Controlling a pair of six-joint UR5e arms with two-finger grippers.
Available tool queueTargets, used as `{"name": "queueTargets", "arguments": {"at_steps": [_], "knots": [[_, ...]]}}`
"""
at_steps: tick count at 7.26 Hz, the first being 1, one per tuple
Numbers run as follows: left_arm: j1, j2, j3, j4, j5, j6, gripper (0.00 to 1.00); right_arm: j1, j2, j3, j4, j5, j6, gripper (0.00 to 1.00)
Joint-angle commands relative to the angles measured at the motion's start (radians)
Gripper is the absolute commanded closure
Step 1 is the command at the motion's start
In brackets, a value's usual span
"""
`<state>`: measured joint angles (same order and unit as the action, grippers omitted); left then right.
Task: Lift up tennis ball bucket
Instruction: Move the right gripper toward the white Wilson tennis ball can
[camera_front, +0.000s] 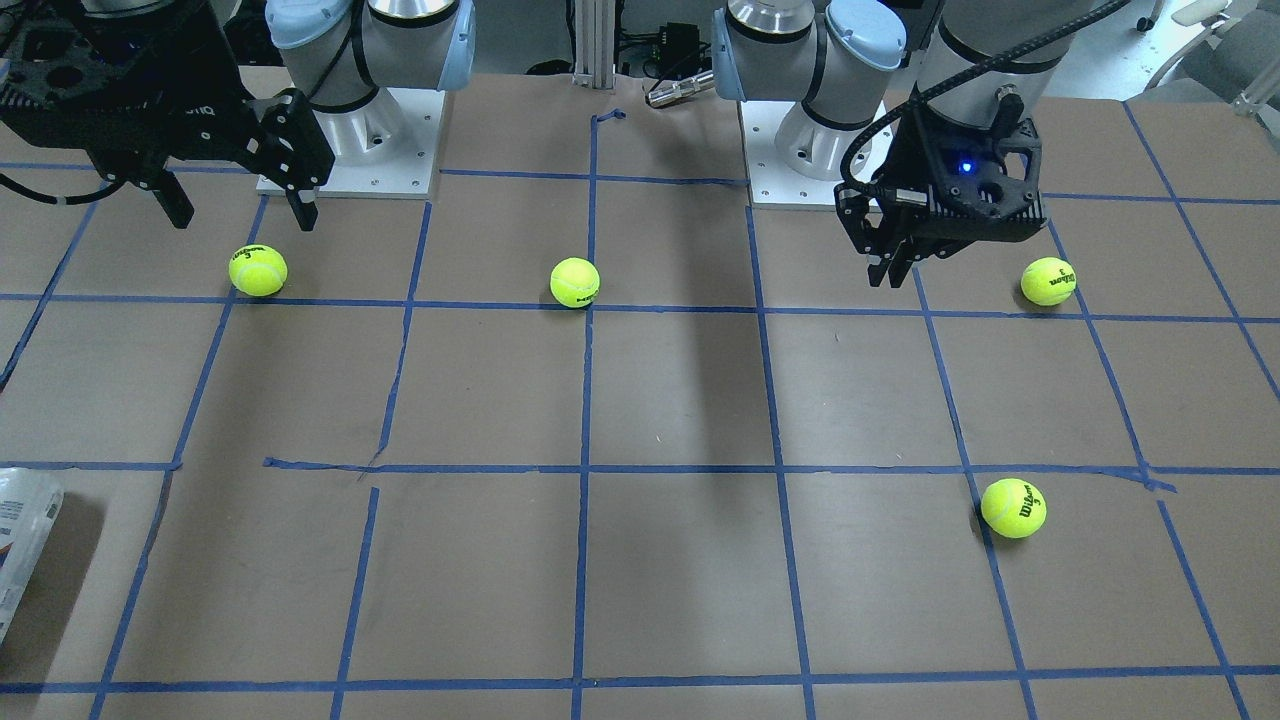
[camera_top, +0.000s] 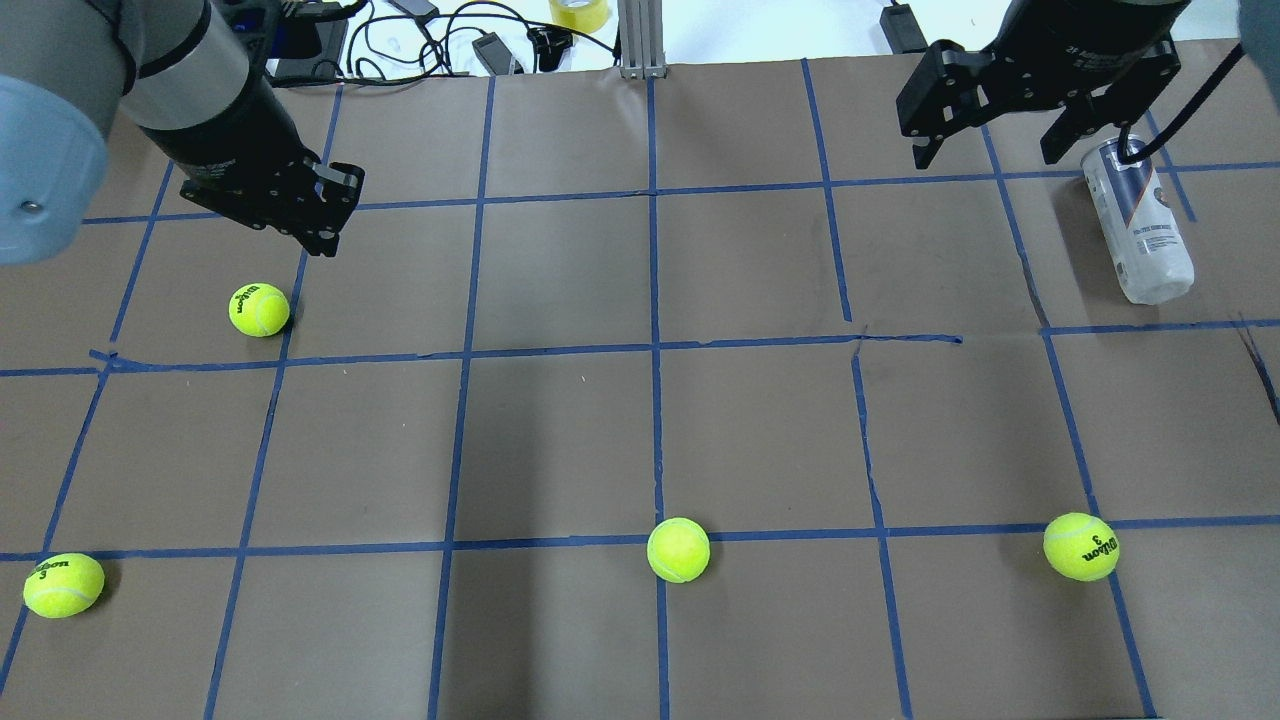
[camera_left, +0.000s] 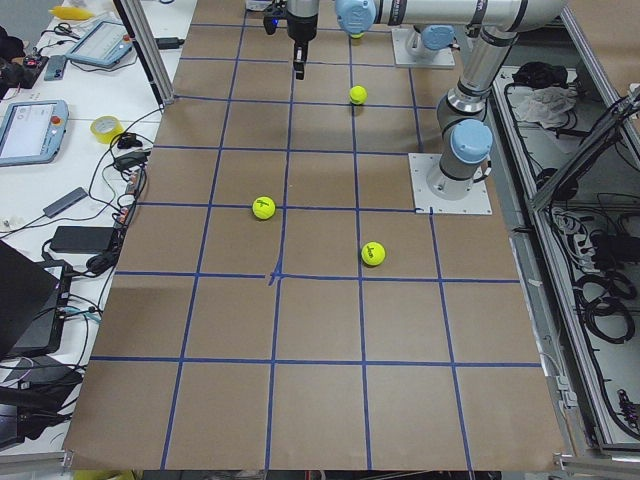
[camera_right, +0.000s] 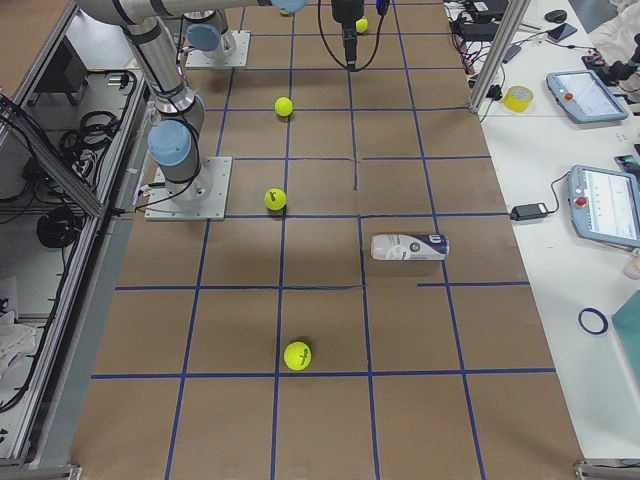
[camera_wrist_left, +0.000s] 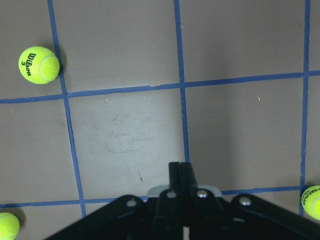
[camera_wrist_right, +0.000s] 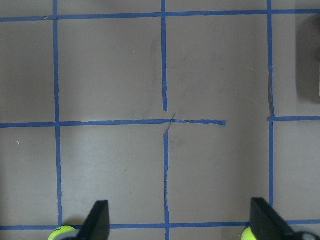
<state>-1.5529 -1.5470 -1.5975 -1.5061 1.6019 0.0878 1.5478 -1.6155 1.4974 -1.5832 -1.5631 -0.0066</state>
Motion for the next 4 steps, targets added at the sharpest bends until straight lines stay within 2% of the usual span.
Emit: {"name": "queueTargets", "arguments": {"at_steps": [1,3,4], "knots": [[0.001,0.001,0.001,0.0,-0.003,0.0,0.0,-0.005,0.008,0.001,-0.003,-0.002,0.031,0.0],[0.001,0.001,0.001,0.0,-0.005,0.0,0.0,-0.011,0.016,0.0,-0.009,-0.002,0.024,0.0],[0.004,0.001,0.001,0.0,-0.005,0.001,0.0,-0.011,0.035,-0.022,-0.009,-0.047,0.022,0.0]]}}
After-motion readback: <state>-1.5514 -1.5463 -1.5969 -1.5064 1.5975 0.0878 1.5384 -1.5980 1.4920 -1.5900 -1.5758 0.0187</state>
